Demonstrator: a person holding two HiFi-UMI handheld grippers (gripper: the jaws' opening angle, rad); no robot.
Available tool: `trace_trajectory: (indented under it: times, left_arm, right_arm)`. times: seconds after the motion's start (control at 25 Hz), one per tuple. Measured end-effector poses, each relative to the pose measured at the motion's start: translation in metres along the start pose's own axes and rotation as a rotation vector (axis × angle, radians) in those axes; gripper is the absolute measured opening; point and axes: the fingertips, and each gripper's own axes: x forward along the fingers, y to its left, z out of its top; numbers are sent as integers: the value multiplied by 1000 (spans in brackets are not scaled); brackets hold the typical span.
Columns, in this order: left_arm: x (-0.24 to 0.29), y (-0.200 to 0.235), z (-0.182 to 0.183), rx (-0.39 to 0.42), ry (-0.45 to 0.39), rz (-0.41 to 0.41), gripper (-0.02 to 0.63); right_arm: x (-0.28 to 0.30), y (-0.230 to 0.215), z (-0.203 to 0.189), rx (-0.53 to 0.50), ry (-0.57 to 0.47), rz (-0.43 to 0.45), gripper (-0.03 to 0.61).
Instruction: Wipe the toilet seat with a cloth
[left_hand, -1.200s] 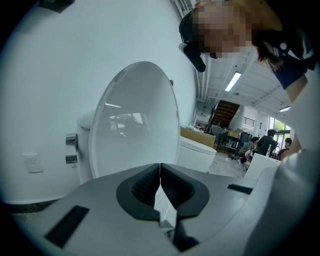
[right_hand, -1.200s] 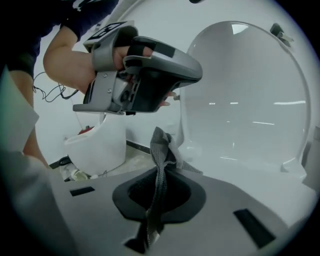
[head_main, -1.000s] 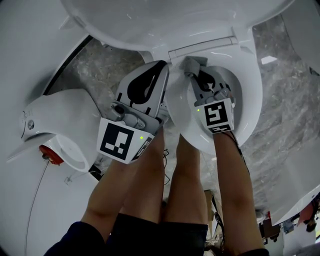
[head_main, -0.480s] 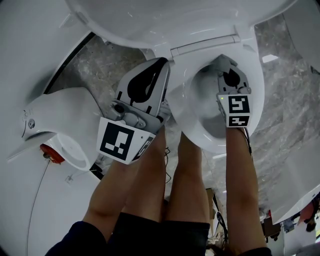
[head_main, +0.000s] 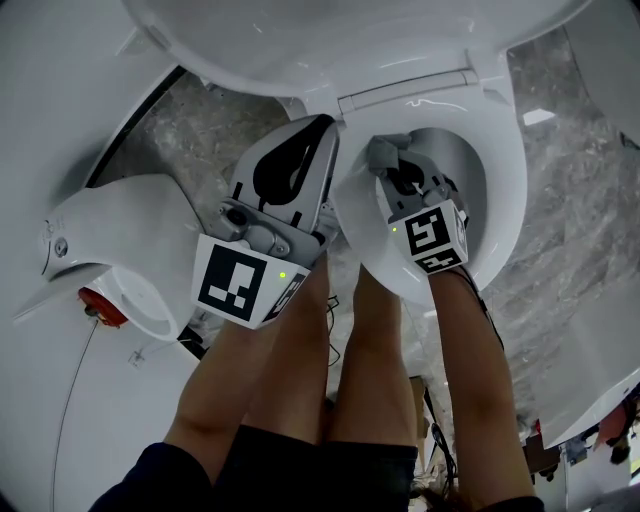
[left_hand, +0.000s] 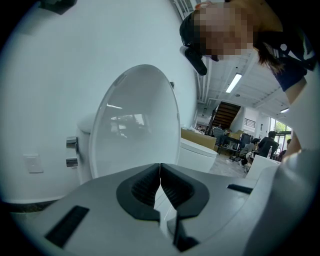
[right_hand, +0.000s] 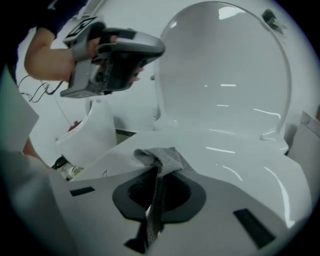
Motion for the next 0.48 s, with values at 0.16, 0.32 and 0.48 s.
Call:
trace_trajectory:
  times: [0.16,0.32,0.48]
  left_arm:
    - [1,-2,1,-5,-4,4,21]
    - [1,-2,4,-2,-5,1,21]
    - [-1,5,6,-5,-13,14,21]
  right_arm:
    - [-11,-65,-1,50,40,-208,29]
    - [-46,-112,-33,150,116,-396,28]
    - [-40,-109,-29,188,68,-364,28]
